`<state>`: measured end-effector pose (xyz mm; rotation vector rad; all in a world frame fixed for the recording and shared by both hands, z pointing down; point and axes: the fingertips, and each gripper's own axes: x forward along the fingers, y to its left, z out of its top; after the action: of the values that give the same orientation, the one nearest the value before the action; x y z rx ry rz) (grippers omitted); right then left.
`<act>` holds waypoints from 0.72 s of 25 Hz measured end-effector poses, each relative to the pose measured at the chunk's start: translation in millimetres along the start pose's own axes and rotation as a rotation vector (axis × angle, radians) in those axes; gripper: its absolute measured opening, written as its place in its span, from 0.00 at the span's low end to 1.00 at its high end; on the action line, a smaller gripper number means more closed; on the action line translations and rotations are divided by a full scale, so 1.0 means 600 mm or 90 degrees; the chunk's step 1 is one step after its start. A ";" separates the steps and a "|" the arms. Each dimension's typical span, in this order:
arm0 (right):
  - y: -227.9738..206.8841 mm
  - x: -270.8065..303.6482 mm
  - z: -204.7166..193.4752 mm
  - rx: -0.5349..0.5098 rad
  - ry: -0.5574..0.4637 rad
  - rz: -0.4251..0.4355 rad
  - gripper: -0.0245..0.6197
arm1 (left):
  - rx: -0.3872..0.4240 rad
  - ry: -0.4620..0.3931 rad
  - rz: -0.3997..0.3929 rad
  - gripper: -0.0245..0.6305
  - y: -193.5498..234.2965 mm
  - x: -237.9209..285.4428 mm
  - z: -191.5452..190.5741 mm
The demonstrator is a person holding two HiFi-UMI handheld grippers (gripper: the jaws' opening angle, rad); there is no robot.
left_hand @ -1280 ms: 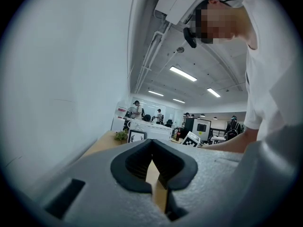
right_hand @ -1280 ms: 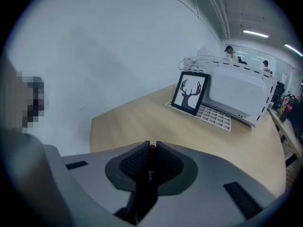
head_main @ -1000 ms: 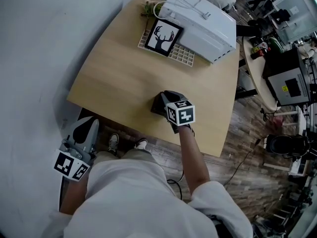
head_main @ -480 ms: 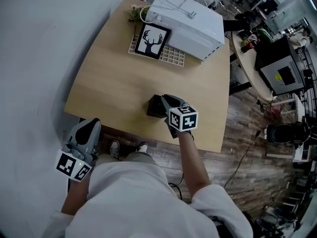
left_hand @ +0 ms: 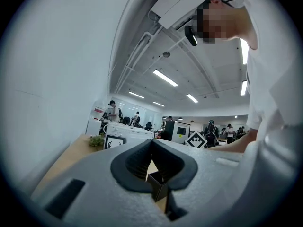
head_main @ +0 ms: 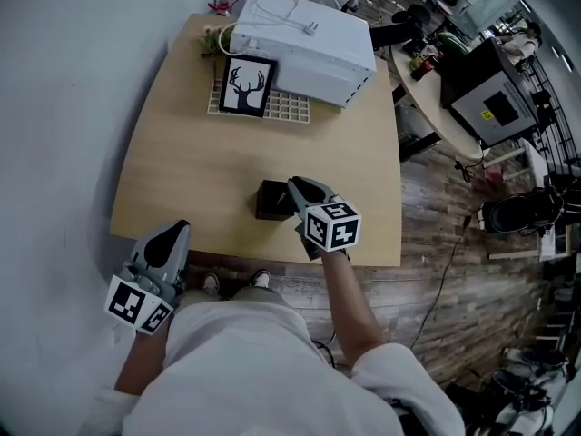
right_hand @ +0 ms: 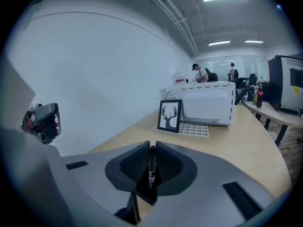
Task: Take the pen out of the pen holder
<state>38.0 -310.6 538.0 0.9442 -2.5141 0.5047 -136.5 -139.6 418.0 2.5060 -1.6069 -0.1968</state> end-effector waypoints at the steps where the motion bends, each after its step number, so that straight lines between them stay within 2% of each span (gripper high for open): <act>1: 0.001 -0.006 0.005 0.000 -0.008 -0.002 0.10 | 0.001 -0.001 -0.009 0.05 -0.002 0.005 0.001; 7: 0.002 -0.039 0.039 0.005 -0.051 -0.019 0.10 | 0.004 -0.011 -0.050 0.05 -0.008 0.027 0.011; 18: 0.012 -0.122 0.129 -0.008 -0.150 -0.051 0.10 | 0.011 -0.028 -0.091 0.05 0.001 0.059 0.026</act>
<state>64.5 -302.2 434.8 1.1536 -2.6686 0.3715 -125.4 -173.2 401.8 2.6486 -1.4514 -0.2590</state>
